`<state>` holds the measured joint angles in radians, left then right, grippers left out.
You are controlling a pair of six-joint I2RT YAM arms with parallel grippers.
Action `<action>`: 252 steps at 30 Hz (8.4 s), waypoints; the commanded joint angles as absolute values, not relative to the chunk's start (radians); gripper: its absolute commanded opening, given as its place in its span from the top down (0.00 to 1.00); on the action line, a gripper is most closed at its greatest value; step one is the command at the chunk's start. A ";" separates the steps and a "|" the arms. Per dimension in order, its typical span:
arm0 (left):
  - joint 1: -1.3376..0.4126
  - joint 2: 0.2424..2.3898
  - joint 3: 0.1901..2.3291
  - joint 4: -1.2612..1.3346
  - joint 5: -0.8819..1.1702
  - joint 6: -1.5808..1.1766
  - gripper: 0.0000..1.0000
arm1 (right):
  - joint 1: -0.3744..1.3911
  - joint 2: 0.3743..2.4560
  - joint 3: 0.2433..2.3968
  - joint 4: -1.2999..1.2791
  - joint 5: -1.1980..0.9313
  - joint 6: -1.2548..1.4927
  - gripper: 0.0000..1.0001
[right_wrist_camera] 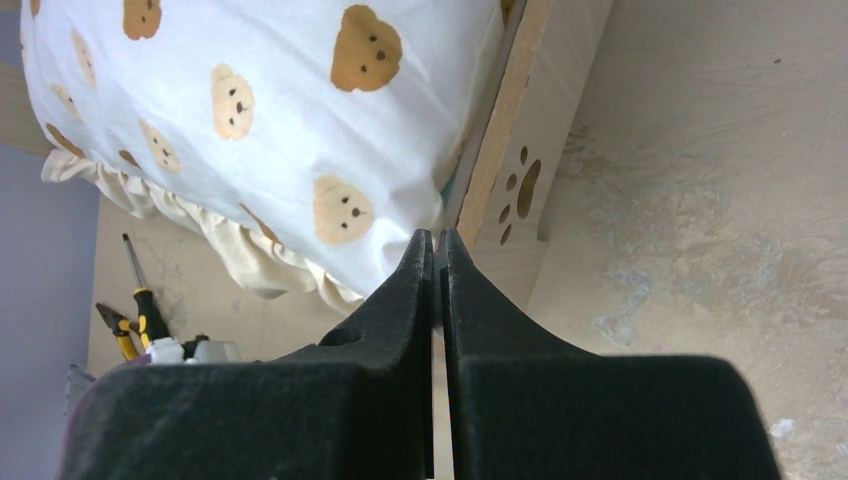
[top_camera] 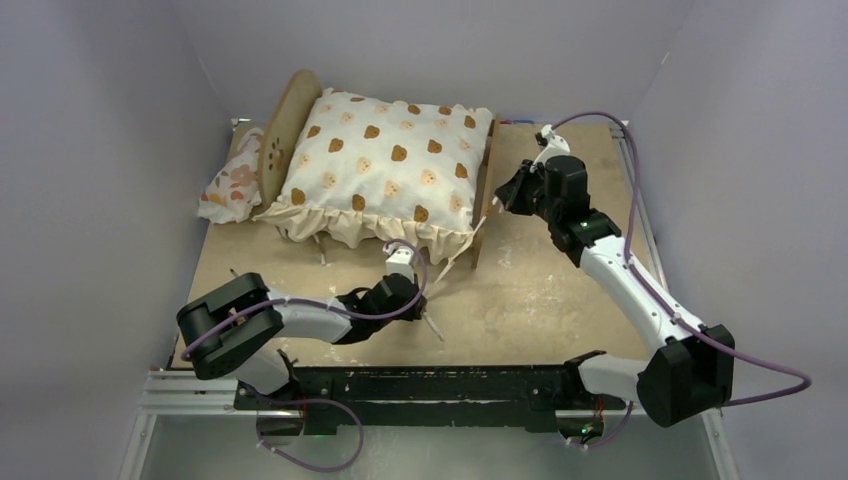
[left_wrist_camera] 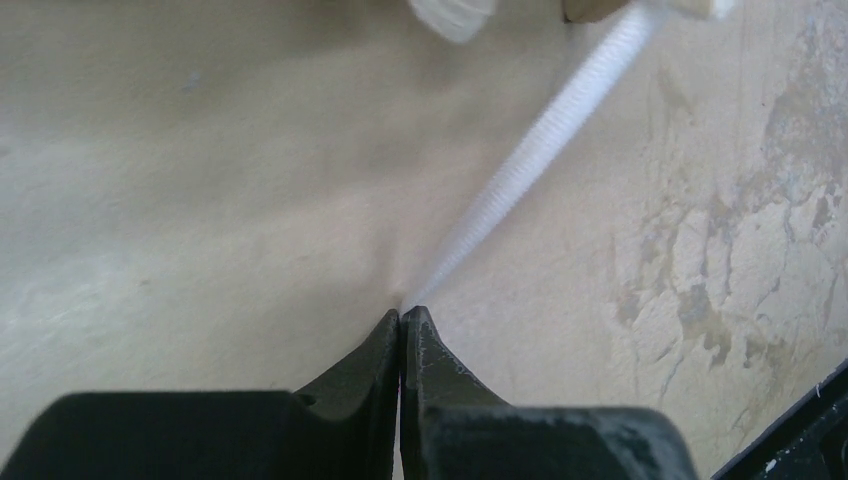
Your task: Set up the pet bed
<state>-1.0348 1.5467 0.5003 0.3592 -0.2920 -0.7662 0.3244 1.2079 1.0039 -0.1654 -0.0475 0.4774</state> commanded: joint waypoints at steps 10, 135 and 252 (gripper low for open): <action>-1.087 1.665 0.560 0.155 -0.204 -0.727 1.00 | 0.234 1.206 1.117 0.032 0.009 0.474 1.00; -0.911 0.884 0.636 -0.405 -0.861 -0.711 0.24 | 0.485 1.117 0.588 0.036 0.299 0.488 1.00; -0.601 1.066 0.476 -0.358 -0.766 -1.141 0.32 | 0.235 2.182 2.093 -0.402 0.004 0.005 0.30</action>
<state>-0.6472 1.0161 0.5011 -0.4793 -0.7876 -1.1088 0.2363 2.1292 1.9644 -0.3500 0.1146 0.1291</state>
